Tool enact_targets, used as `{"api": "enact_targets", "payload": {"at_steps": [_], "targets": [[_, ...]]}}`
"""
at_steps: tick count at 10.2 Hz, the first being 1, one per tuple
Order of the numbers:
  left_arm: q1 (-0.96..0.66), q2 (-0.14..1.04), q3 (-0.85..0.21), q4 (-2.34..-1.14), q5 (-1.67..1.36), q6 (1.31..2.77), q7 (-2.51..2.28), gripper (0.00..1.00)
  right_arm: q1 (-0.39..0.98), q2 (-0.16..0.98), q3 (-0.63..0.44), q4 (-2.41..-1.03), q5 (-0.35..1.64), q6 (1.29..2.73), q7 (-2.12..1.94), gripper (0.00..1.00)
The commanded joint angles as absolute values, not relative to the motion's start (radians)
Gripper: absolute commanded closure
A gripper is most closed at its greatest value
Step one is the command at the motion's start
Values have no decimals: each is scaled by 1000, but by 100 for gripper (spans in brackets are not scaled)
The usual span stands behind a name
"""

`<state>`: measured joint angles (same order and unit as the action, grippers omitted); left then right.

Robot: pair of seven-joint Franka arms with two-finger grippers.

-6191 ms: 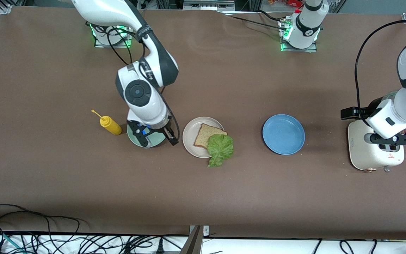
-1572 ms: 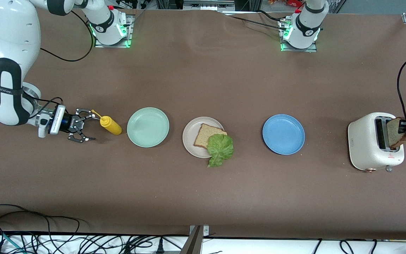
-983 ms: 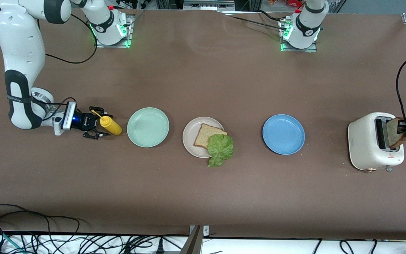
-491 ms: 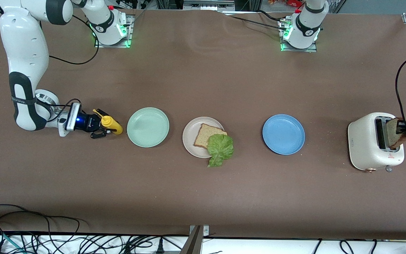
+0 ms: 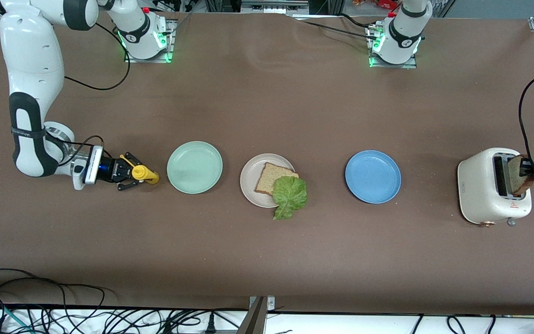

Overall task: Make sandwich on beige plate with both arms
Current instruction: 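Grasp the yellow mustard bottle with the right gripper, then carry the mustard bottle with the right gripper over the green plate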

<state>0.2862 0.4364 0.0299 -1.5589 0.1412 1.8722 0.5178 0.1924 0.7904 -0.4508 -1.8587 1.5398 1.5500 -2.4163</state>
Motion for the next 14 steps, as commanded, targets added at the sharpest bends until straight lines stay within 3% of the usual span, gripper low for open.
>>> {"api": "enact_targets", "payload": {"at_steps": [1, 6, 9, 14], "targets": [[275, 423, 32, -1549, 137, 1861, 520, 100, 335, 746, -587, -1835, 1494, 1581, -2257, 100], [275, 423, 32, -1549, 137, 1861, 520, 100, 831, 752, -1019, -1775, 1419, 1646, -1917, 100], [275, 423, 32, -1549, 137, 1861, 520, 100, 928, 753, -1045, -1766, 1237, 1744, -1795, 100], [273, 423, 32, -1549, 137, 1861, 520, 100, 1072, 756, -1092, -1599, 844, 1769, -1432, 100]]}}
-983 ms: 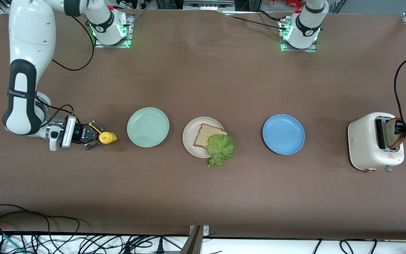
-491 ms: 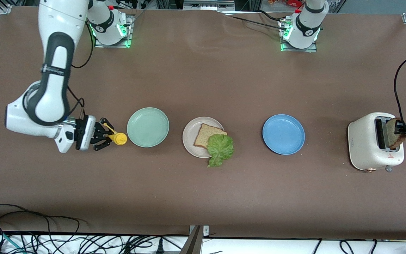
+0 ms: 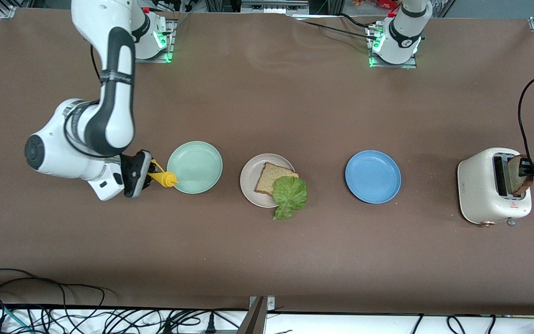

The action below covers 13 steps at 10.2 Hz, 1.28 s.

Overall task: Make sandwich on beige plate with both arms
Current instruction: 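Carry the mustard bottle with the right gripper over the green plate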

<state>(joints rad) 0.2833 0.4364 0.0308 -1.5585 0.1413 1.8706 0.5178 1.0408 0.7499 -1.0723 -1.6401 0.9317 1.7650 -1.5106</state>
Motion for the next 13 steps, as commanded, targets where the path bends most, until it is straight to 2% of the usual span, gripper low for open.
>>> {"api": "enact_targets", "payload": {"at_steps": [1, 3, 5, 8, 10, 13], "targets": [[273, 423, 32, -1549, 137, 1861, 520, 100, 1097, 762, -1088, -1560, 760, 1778, -1389, 100], [270, 423, 32, -1549, 137, 1861, 520, 100, 1159, 773, -1086, -1528, 616, 1779, -1231, 100], [268, 423, 32, -1549, 137, 1861, 520, 100, 1187, 811, -1071, -1439, 498, 1779, -1131, 100], [267, 423, 32, -1549, 137, 1861, 520, 100, 1252, 853, -1030, -1402, 431, 1856, -1028, 100], [267, 423, 32, -1549, 137, 1861, 520, 100, 1322, 900, -1011, -1375, 275, 1847, -919, 100], [267, 423, 32, -1549, 137, 1861, 520, 100, 1354, 910, -956, -1350, 119, 1853, -877, 100]]}}
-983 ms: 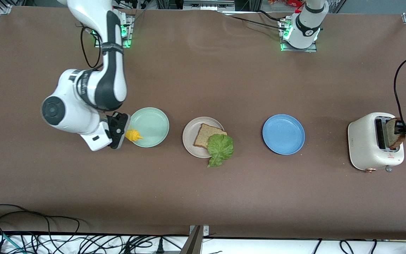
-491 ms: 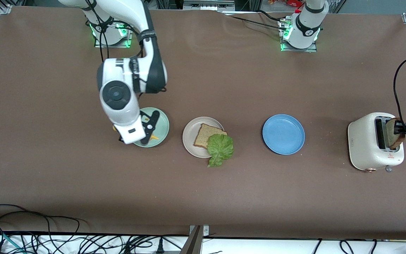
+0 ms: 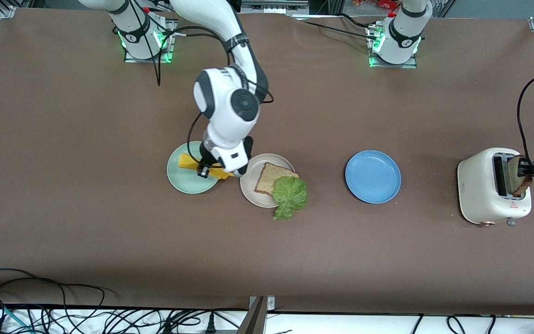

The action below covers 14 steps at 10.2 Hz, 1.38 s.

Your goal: Make sandwich on beige plate with both arms

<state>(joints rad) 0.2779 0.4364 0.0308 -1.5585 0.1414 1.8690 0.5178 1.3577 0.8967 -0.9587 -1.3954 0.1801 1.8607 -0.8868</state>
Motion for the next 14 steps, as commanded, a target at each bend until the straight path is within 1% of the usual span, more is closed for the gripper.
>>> {"api": "enact_targets", "payload": {"at_steps": [1, 3, 5, 6, 8, 9, 10, 12, 14], "targets": [[267, 423, 32, -1549, 137, 1861, 520, 100, 1355, 910, -945, -1341, 95, 1858, -871, 100], [267, 423, 32, -1549, 137, 1861, 520, 100, 1361, 929, -943, -1312, 54, 1855, -861, 100], [267, 423, 32, -1549, 137, 1861, 520, 100, 1397, 931, -946, -1299, -61, 1842, -864, 100], [267, 423, 32, -1549, 137, 1861, 519, 100, 1408, 931, -946, -1295, -80, 1833, -862, 100], [267, 423, 32, -1549, 137, 1861, 518, 100, 1398, 919, -954, -1295, -52, 1835, -859, 100], [267, 423, 32, -1549, 137, 1861, 518, 100, 1394, 916, -975, -1295, -2, 1835, -861, 100], [267, 423, 32, -1549, 137, 1861, 518, 100, 1381, 907, -1023, -1296, 102, 1835, -871, 100], [265, 423, 32, -1549, 137, 1861, 518, 100, 1312, 888, -1063, -1301, 298, 1835, -914, 100], [265, 423, 32, -1549, 137, 1861, 518, 100, 1283, 879, -1115, -1315, 427, 1833, -933, 100]]}}
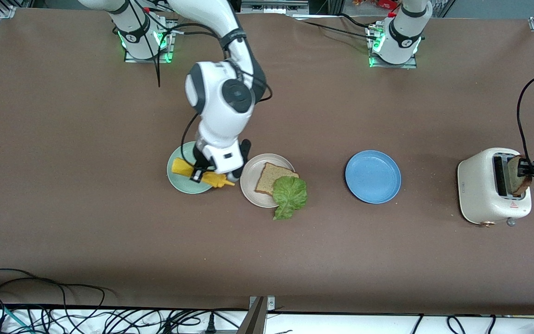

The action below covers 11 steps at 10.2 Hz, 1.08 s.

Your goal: Make sandwich on beige plate with both arms

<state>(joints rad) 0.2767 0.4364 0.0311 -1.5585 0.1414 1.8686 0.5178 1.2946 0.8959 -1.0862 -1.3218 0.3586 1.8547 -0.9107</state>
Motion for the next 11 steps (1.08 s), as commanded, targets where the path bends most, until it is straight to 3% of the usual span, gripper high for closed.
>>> {"api": "enact_targets", "payload": {"at_steps": [1, 4, 11], "targets": [[265, 423, 32, -1549, 137, 1861, 518, 100, 1254, 861, -1118, -1327, 486, 1833, -972, 100], [259, 423, 32, -1549, 137, 1861, 518, 100, 1114, 778, -1118, -1388, 673, 1813, -1101, 100], [238, 425, 32, -1543, 135, 1850, 517, 100, 824, 784, -1091, -1446, 1115, 1730, -1409, 100]]}}
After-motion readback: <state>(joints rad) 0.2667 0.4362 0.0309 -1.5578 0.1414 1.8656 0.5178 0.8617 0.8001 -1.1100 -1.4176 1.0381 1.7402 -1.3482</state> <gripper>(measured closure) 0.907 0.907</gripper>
